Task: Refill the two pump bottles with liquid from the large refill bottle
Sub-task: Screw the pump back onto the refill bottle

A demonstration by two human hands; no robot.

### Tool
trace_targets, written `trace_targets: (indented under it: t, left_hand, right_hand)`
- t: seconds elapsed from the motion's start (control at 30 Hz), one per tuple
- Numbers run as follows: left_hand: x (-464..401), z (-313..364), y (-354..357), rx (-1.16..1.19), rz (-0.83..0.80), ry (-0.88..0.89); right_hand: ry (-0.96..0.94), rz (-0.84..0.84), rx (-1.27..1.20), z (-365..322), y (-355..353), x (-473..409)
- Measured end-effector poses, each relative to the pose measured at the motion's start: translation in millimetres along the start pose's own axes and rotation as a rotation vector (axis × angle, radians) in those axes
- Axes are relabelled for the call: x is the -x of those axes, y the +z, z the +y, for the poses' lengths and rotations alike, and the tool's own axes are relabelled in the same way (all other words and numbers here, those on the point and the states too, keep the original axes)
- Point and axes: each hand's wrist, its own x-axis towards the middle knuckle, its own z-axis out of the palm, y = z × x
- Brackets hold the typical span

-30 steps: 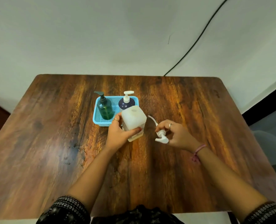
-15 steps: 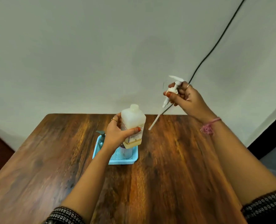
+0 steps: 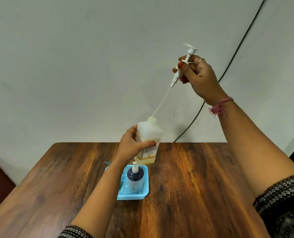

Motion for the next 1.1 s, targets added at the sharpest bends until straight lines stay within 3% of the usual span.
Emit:
trace_targets:
  t: [0.17,0.7,1.1]
  left_hand:
    - [-3,6,1,-0.011,-0.004,0.012]
    - [-6,34,5,-0.002,0.027,0.096]
    - [-2,47,2,0.018,0.035,0.126]
  right_hand:
    - [-0.017,0.007,0.028,-4,-2,-11]
    - [0.027,-0.276,0.184,16,32,25]
    - [0.092,-0.355,0.225,17,38,38]
